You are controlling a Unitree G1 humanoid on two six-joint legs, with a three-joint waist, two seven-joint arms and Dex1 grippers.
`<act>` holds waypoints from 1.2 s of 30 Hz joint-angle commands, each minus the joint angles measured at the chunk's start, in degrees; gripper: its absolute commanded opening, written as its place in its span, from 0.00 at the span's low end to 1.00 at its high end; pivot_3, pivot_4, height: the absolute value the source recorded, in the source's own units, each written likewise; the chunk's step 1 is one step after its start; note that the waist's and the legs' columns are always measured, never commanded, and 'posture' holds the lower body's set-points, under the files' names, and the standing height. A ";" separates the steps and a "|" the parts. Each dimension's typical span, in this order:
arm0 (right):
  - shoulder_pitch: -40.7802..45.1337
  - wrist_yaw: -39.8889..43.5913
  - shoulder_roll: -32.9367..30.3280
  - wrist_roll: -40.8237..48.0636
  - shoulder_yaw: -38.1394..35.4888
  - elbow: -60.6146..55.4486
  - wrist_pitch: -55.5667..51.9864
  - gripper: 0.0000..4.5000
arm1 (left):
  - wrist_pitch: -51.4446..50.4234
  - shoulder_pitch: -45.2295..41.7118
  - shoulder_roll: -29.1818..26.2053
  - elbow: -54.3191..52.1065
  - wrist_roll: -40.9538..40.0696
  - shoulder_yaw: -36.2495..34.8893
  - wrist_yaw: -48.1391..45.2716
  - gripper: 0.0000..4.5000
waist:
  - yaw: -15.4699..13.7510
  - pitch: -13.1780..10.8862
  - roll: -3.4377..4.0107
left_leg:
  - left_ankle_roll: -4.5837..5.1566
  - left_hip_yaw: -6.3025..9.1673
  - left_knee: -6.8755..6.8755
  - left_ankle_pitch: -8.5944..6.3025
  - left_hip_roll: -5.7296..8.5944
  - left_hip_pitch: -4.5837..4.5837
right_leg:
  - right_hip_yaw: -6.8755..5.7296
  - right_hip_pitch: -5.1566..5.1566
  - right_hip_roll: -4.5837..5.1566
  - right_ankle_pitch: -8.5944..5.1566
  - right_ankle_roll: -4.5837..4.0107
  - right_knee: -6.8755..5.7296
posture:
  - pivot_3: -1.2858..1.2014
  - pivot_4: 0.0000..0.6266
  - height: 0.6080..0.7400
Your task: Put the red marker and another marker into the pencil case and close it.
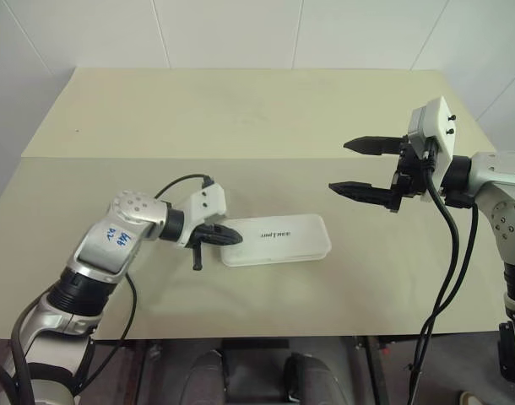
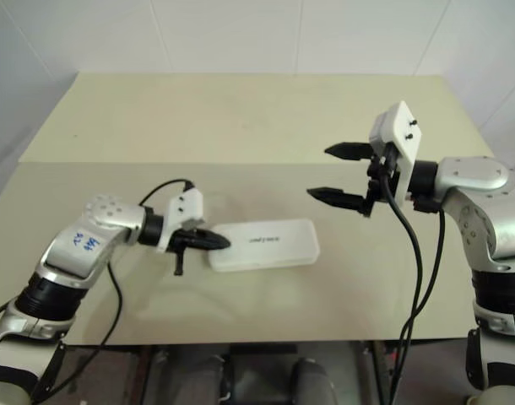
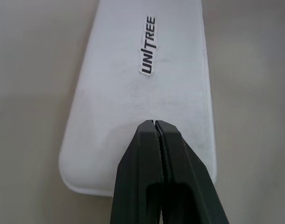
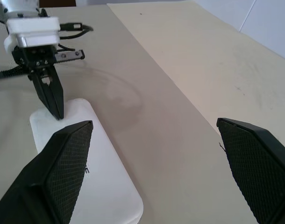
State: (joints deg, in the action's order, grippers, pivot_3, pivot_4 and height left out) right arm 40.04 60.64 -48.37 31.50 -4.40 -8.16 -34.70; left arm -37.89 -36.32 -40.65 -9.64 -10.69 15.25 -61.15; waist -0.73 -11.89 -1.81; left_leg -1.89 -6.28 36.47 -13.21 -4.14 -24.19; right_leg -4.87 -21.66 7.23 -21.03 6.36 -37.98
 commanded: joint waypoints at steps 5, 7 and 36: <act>0.51 0.50 -0.45 -0.28 -1.01 -0.45 1.94 1.00 | 0.54 4.15 1.16 -1.97 6.34 4.75 6.60 0.01 | -0.65 0.30 0.27 | 0.02 0.01 0.06 -0.01 0.01 0.12 | 0.00 0.14 0.02 0.00 0.00 -0.01 | 0.52 0.24 1.00; 0.55 0.62 -0.46 -0.29 -0.86 -0.34 2.05 1.00 | 0.44 4.22 1.32 -2.06 6.31 4.65 6.82 0.01 | -0.74 0.35 0.27 | 0.03 0.02 0.08 -0.02 0.01 0.12 | -0.01 0.15 0.02 0.00 0.00 -0.02 | 0.52 0.24 1.00; -6.39 12.57 -0.85 -8.91 2.04 17.69 15.61 1.00 | -7.66 33.88 -8.72 -11.77 -22.74 -44.00 2.07 0.01 | 0.98 0.37 0.28 | 0.01 -0.01 -0.15 -0.05 -0.01 0.07 | 0.00 0.04 0.05 0.00 0.00 0.13 | 0.52 0.24 1.00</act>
State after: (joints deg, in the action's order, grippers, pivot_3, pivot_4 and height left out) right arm 34.01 72.05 -48.72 22.48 -2.17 11.01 -20.07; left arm -46.94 -4.28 -49.51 -18.14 -30.59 -27.92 -56.06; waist 0.25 -11.52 -1.53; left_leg -1.87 -6.30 36.32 -13.26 -4.14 -24.12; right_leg -4.86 -21.62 7.30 -21.03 6.36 -37.85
